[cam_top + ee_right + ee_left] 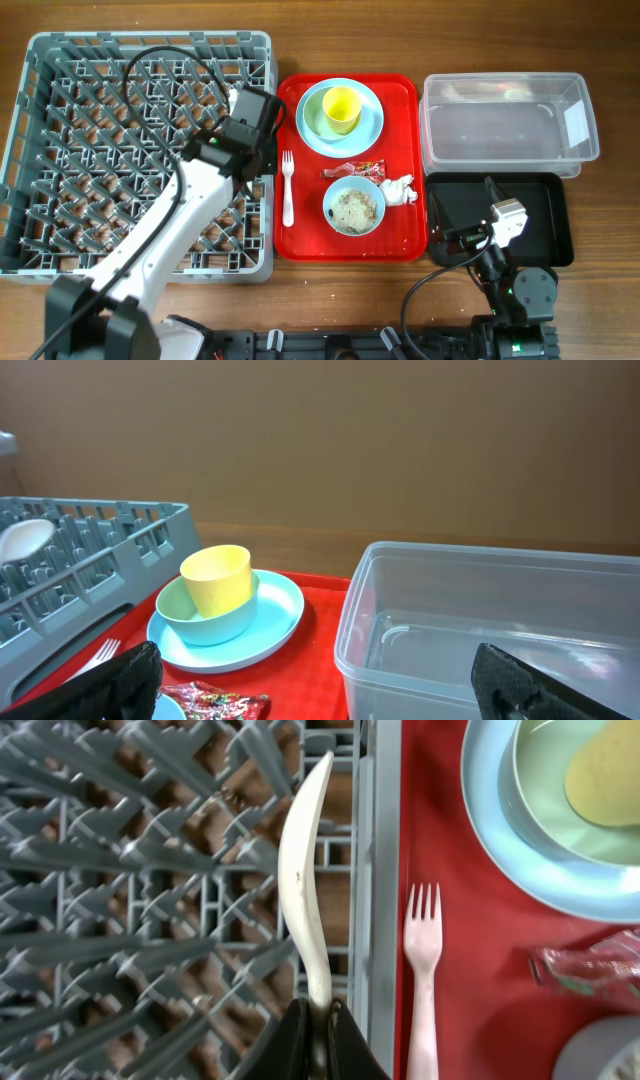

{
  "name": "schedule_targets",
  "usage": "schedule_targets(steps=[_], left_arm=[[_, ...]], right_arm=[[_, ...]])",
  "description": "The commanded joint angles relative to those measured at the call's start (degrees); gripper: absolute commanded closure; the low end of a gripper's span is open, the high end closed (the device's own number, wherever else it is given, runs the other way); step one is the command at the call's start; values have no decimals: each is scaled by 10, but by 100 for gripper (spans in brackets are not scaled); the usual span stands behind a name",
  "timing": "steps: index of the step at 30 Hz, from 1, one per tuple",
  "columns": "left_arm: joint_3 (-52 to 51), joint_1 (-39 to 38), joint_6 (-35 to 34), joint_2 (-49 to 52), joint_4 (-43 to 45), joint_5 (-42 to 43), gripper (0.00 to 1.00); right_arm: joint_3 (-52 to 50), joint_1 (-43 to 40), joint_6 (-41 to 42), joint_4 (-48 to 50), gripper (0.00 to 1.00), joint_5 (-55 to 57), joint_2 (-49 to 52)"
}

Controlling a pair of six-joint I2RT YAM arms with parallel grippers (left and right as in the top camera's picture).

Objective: Sort waste into correct bins and load items into the dishwasher rack
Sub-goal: 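Carry the white spoon left and insert it upright into the rack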

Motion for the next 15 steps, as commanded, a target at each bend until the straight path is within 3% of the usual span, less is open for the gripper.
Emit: schedule_targets(steps=[1, 15], left_arm=[[3, 8, 5, 35, 18, 5, 96], [2, 42, -5, 76, 47, 43, 96]], right_arm=[[-1, 1, -2, 3, 0, -1, 1], [-1, 1, -2, 3, 0, -1, 1]])
